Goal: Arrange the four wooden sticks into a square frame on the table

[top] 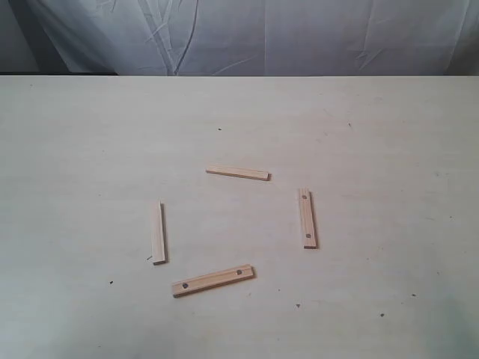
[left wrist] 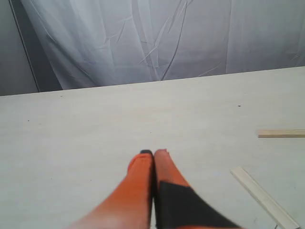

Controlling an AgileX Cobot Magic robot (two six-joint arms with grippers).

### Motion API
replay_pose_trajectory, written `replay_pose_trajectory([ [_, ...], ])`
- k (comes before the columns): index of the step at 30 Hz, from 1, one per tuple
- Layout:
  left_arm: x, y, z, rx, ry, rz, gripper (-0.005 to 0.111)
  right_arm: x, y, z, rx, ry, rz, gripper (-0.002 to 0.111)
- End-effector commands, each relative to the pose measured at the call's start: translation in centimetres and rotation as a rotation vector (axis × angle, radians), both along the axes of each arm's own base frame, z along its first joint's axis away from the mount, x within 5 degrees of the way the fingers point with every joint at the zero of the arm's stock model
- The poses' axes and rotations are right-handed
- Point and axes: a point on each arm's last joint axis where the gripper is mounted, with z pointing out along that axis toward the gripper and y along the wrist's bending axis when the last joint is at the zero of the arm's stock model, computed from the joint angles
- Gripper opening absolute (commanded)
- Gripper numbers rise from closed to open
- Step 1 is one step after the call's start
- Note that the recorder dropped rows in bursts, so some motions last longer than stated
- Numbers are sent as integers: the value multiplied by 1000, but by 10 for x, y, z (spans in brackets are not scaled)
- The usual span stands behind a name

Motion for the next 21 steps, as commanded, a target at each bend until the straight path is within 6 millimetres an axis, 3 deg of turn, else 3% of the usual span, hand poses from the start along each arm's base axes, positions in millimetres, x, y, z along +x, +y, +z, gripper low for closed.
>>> replay_pose_trajectory([
  [1,0,0,-1,1,-6,6,0,0,0,1,-4,-15,-5,0],
  [21,0,0,-1,1,-6,6,0,0,-1,1,-26,-20,-7,0],
])
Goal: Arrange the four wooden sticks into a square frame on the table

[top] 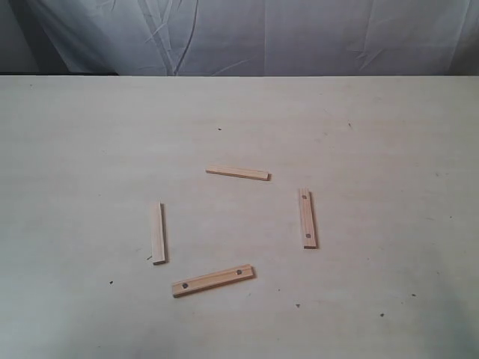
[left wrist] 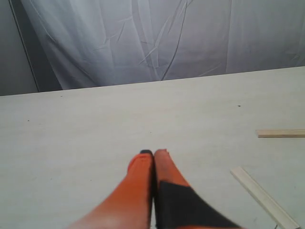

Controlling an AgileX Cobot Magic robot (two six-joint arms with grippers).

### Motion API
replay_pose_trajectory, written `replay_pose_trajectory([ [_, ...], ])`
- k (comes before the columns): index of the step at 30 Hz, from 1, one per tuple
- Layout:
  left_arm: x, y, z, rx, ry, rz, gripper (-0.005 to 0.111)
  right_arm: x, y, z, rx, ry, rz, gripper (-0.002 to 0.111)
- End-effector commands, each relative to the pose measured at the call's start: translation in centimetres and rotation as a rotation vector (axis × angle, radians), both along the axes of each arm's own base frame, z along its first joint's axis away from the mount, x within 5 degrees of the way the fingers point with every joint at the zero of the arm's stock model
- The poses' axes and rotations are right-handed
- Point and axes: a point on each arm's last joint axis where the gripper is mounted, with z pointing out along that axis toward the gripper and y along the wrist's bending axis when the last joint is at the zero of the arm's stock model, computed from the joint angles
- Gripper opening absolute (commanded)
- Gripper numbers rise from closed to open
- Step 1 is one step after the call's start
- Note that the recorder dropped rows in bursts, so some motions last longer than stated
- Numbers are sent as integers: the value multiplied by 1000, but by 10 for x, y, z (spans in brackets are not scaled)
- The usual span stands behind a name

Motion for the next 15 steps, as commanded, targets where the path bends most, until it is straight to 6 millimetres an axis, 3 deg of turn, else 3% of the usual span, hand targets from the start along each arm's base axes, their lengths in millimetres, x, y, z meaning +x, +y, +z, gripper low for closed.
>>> replay_pose_trajectory([
  [1,0,0,-1,6,-8,6,0,0,-1,2,-12,-32,-6,0],
  [10,0,1,21,15,-242,10,0,3,-1,30,-24,-344,-11,0],
  [15,-1,1,29,16,-341,11,0,3,-1,38,-27,-431,-12,0],
])
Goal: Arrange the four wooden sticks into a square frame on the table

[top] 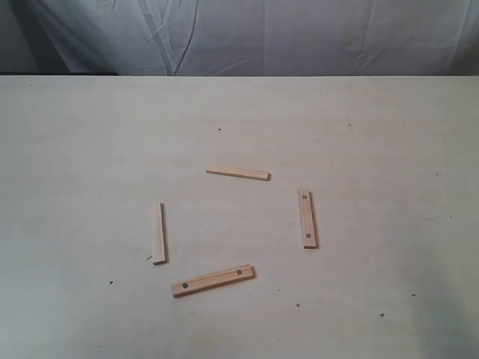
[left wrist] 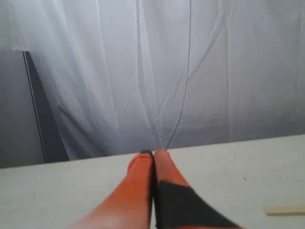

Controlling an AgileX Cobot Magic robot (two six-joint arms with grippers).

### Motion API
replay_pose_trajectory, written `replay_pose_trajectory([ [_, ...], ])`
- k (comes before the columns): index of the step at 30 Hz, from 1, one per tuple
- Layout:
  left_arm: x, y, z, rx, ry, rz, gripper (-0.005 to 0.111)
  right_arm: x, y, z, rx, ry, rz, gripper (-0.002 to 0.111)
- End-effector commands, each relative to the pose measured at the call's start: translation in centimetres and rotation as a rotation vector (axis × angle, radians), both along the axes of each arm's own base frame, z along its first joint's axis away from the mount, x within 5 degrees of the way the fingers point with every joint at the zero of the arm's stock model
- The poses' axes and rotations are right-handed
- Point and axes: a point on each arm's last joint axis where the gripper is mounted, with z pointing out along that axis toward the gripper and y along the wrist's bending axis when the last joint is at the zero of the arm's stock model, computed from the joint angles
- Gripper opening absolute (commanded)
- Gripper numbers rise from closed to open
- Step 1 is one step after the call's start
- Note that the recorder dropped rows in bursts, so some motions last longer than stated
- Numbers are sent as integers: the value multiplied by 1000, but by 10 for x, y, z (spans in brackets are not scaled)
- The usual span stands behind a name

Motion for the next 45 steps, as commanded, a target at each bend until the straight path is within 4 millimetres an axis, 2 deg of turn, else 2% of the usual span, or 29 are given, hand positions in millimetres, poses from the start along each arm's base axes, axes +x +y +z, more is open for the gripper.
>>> replay_pose_trajectory([
  [1,-2,0,7,-6,-93,5,0,-1,0,7,-14,-81,-7,0],
  [5,-2,0,9,-22,-122,4,0,-1,0,8,-15,-98,-8,0],
  [9,-3,1,12,-149,-150,-9,0,-2,0,10,-16,-118,-8,0],
  [11,-6,5,22,-241,-273,-5,0,-2,-1,10,18,-123,-7,0],
  [13,-8,6,29,-285,-302,-1,0,-2,-1,10,68,-125,-6,-1],
  [16,-3,4,55,-214,-202,3,0,-2,-1,21,87,-94,0,-1],
  [18,5,2,75,-167,-114,-5,0,2,0,34,84,-36,4,-1],
  [19,20,0,92,-165,-20,-17,0,8,0,49,73,43,7,-1],
  [20,29,-1,101,-152,33,-22,0,11,0,58,72,77,10,-1],
  [22,48,-2,111,-111,160,-31,0,21,1,71,75,201,16,-1],
  [25,82,-4,115,-61,401,-43,0,39,1,82,81,363,22,-1],
  [26,94,-4,112,-54,482,-45,0,47,1,83,79,399,21,-1],
  [27,117,-3,104,-44,606,-39,0,61,0,87,69,426,16,-1],
  [30,166,-4,70,-87,787,-36,0,85,-2,81,71,450,8,-1],
  [33,184,-6,52,-189,829,-30,0,100,1,73,199,518,17,-1],
  [35,195,-7,37,-203,922,-32,0,122,3,71,233,657,29,-1],
  [36,205,-8,27,-201,995,-36,0,143,6,71,264,777,56,-1],
  [37,214,-8,20,-202,1036,-35,0,160,15,66,256,884,110,-1],
  [39,225,-8,11,-244,1078,-17,0,178,31,64,238,980,184,-1],
  [41,235,-9,1,-250,1121,-13,0,198,56,54,194,1081,266,-1],
  [45,248,-11,-22,-313,1202,-5,0,229,107,24,99,1227,356,-1],
])
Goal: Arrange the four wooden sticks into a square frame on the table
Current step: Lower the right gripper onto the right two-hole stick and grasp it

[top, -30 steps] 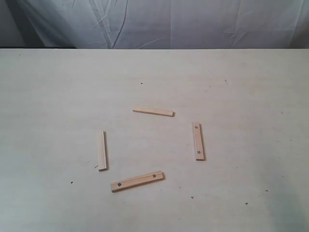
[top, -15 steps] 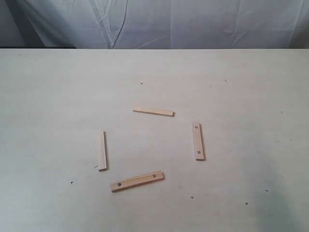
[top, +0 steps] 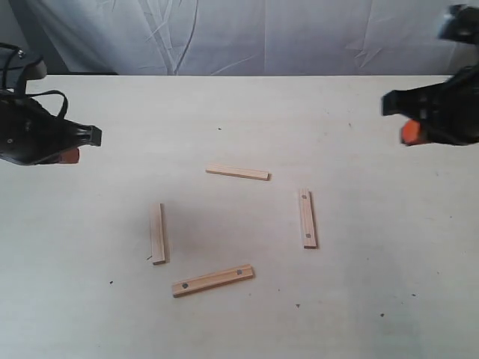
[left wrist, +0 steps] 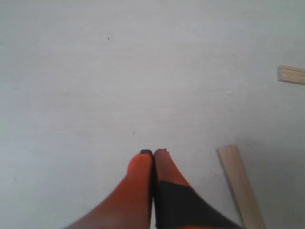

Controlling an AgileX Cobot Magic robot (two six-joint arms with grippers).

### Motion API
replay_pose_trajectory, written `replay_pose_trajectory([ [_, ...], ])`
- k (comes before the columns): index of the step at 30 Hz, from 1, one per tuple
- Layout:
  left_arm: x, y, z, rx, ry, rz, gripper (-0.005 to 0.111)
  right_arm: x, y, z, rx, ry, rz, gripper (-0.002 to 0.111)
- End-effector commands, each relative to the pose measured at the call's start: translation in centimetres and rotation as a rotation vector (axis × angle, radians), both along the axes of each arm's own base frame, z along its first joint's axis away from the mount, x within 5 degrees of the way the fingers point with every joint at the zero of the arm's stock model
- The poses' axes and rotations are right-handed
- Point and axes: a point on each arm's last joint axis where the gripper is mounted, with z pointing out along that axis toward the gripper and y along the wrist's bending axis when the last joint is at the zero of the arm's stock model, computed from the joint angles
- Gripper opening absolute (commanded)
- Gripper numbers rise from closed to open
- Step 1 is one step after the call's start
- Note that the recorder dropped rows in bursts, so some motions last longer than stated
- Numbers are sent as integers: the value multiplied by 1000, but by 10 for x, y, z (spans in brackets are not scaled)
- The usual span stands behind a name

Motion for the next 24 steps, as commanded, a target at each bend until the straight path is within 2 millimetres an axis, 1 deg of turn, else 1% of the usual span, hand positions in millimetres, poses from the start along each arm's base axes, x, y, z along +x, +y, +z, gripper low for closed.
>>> replay_pose_trajectory([
  [1,12,-2,-22,-62,87,45,0,28,56,-38,-61,158,126,-1],
  [4,15,-8,-30,-62,107,19,0,42,81,-60,-136,234,155,-1],
  [5,16,-11,-31,-62,109,13,0,45,88,-66,-153,257,158,1],
  [7,16,-15,-31,-60,101,1,0,52,97,-78,-187,299,138,11],
  [10,17,-18,-30,-68,88,3,0,57,105,-92,-194,335,123,33],
  [12,18,-18,-30,-72,82,7,0,57,108,-100,-175,368,91,41],
  [13,19,-18,-29,-81,81,13,0,56,111,-108,-183,390,82,42],
  [15,19,-19,-28,-93,81,20,0,56,112,-114,-188,402,45,42],
  [17,19,-19,-28,-93,81,20,0,60,113,-116,-164,377,-1,42],
  [20,19,-19,-28,-95,83,21,0,60,114,-126,-166,401,-10,42],
  [21,19,-19,-28,-95,83,21,0,60,115,-132,-165,424,-16,42],
  [24,19,-19,-28,-101,77,28,0,58,120,-139,-161,445,-18,42],
])
